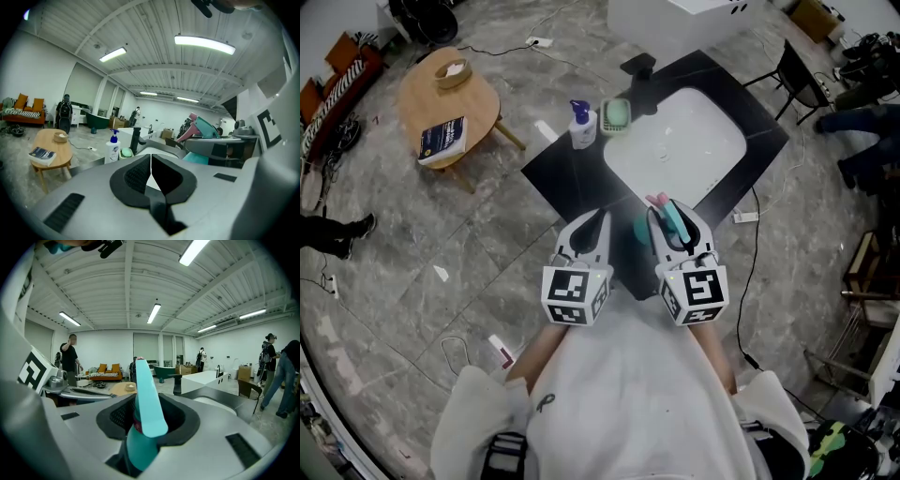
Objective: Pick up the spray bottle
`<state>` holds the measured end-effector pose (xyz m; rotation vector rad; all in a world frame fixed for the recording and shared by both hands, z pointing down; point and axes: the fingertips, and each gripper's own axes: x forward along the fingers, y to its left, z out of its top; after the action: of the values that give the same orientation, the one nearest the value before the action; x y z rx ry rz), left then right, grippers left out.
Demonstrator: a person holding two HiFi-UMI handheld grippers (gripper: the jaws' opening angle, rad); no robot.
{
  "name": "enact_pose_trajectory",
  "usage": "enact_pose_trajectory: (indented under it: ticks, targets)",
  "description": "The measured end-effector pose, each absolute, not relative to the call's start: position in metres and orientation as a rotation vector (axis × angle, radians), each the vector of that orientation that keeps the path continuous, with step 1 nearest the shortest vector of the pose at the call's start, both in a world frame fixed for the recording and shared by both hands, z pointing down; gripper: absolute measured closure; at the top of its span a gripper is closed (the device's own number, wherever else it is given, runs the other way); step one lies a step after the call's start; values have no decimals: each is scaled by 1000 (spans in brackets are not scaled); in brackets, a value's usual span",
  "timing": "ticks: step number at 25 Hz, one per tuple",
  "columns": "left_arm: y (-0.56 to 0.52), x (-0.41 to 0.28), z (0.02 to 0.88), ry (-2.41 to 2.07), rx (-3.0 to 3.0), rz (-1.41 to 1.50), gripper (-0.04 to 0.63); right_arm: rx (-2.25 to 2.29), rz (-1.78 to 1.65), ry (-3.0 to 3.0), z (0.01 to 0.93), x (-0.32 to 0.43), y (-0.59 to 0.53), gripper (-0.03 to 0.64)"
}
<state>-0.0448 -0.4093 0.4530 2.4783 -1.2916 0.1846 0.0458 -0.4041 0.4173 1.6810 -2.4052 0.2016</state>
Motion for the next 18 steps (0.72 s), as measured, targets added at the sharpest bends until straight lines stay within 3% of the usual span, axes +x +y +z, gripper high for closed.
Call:
enact_pose_trajectory:
  ticks: [18]
  targets:
    - [-409, -35, 434, -1309, 2589, 162, 566, 1657, 245, -2406, 425, 42, -406, 471]
